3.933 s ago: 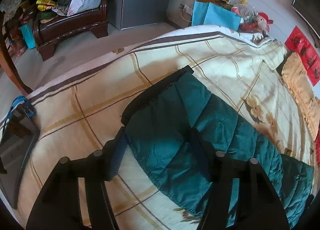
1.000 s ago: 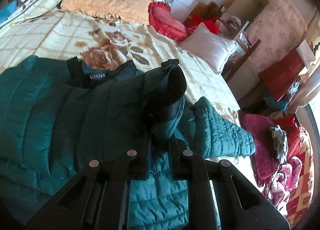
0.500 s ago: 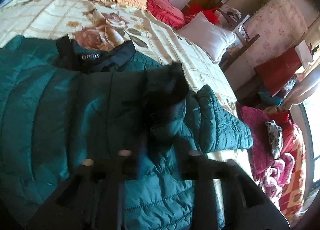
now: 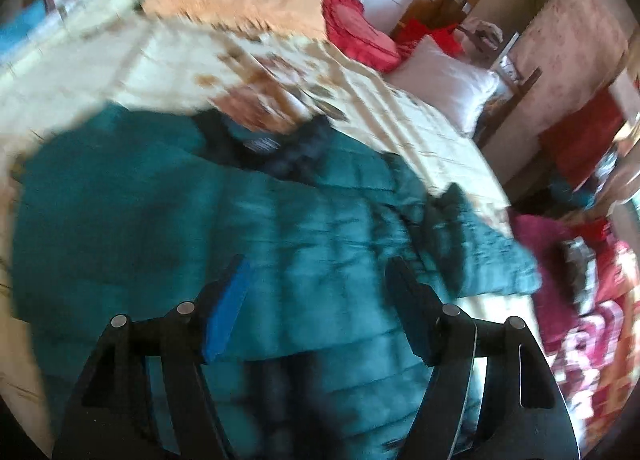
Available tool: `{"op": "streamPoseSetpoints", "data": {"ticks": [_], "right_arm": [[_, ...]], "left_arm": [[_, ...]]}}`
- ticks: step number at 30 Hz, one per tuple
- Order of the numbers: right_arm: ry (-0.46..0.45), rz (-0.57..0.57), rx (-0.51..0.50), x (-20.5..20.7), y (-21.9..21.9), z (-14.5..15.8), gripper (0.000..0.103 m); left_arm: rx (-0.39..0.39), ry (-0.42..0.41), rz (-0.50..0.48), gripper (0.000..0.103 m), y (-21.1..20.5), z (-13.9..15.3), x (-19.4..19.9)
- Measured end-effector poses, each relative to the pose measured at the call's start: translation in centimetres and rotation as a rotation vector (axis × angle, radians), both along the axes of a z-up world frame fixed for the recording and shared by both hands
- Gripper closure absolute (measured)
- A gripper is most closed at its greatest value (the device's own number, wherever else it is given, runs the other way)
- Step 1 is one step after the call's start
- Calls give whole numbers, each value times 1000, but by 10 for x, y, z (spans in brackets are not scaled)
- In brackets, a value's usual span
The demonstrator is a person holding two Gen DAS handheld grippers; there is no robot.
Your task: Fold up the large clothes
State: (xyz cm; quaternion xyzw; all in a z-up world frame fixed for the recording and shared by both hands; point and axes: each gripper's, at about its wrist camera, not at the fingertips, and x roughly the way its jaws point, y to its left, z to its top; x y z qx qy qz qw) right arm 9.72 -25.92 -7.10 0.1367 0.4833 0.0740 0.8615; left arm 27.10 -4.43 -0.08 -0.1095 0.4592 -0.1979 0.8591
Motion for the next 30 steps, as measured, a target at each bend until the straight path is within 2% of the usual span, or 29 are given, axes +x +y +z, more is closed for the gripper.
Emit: {"op": "streamPoseSetpoints", "data": {"ticks": [4, 6, 9, 12, 13, 15, 16, 17, 18, 19, 20, 24, 26, 30], "right_arm": [[-49, -15, -21, 24, -5, 20, 0], [-76, -34, -31, 47, -8, 29, 0], [-62, -44, 2, 88, -10, 27, 0], [-7, -70, 22, 129, -9, 11, 0], [2, -76, 37, 137, -9, 7, 3], [8, -96, 80, 153, -10, 0, 18], [2, -103, 103, 159, -11, -2, 31], [-3, -106, 122, 165, -9, -4, 38], [-4, -103, 127, 171, -7, -6, 53], [-2, -100, 126, 173, -5, -7, 74], [-6, -97, 125, 175, -3, -7, 87], [-92, -90, 89, 170, -5, 18, 91], [-165, -91, 4, 162, -6, 38, 91], [-225, -132, -125, 151, -14, 53, 92]], "left_arm": [[140, -91, 61, 33, 46, 7, -9], [181, -106, 113, 33, 74, 3, -11], [185, -66, 183, 33, 112, -12, -11], [164, -32, 239, 33, 141, -24, -14], [153, -26, 260, 33, 151, -27, -16], [146, -16, 286, 33, 165, -32, -17], [148, -11, 296, 33, 168, -33, -17], [149, -6, 304, 33, 171, -35, -16], [148, 0, 315, 33, 175, -37, -15], [144, 4, 324, 33, 176, -37, -14], [137, 8, 333, 33, 177, -38, -13], [91, -3, 373, 33, 180, -36, -7], [86, -8, 381, 33, 177, -36, -3], [135, 39, 375, 33, 163, -53, 11]]}}
